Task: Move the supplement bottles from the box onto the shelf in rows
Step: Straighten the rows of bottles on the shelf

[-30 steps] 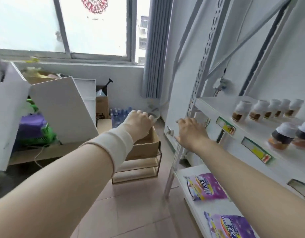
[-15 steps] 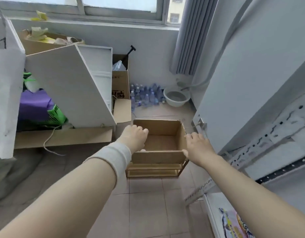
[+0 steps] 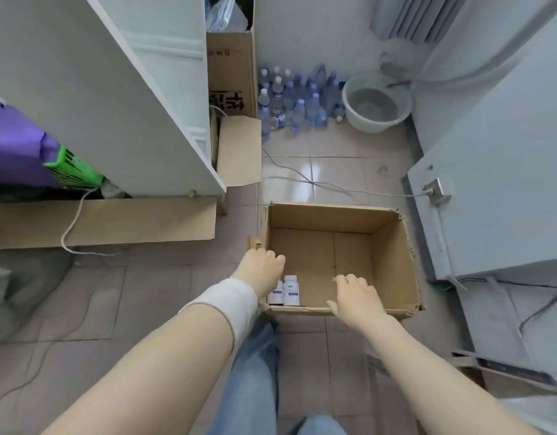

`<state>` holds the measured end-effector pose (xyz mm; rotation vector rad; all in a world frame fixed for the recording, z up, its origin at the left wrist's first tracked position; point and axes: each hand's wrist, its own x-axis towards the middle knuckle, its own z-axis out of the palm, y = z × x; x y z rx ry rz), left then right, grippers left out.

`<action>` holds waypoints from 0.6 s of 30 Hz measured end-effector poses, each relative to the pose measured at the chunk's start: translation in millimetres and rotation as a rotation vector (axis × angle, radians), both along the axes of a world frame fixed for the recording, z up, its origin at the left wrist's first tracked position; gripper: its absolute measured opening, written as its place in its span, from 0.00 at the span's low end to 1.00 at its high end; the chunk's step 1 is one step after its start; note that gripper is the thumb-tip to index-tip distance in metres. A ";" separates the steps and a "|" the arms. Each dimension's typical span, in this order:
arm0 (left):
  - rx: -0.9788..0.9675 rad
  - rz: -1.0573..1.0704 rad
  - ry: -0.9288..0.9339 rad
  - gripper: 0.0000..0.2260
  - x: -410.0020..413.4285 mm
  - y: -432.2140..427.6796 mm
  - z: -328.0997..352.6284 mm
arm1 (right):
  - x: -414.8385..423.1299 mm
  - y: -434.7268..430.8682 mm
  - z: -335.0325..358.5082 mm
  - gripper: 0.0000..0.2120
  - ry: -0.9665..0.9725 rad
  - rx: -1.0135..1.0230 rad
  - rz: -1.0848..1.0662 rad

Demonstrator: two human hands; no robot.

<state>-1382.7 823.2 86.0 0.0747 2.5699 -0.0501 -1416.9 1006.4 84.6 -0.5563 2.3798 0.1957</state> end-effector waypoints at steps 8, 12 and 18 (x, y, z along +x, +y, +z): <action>0.028 -0.156 -0.216 0.14 -65.6 -13.3 -112.7 | -33.9 -36.1 -114.4 0.25 -0.329 -0.012 -0.237; -0.011 -0.216 -0.320 0.15 -87.8 -6.7 -187.9 | -48.6 -47.7 -189.3 0.28 -0.495 -0.020 -0.355; -0.103 -0.254 -0.495 0.14 -95.9 -2.5 -265.3 | -52.5 -56.1 -269.5 0.29 -0.664 -0.078 -0.549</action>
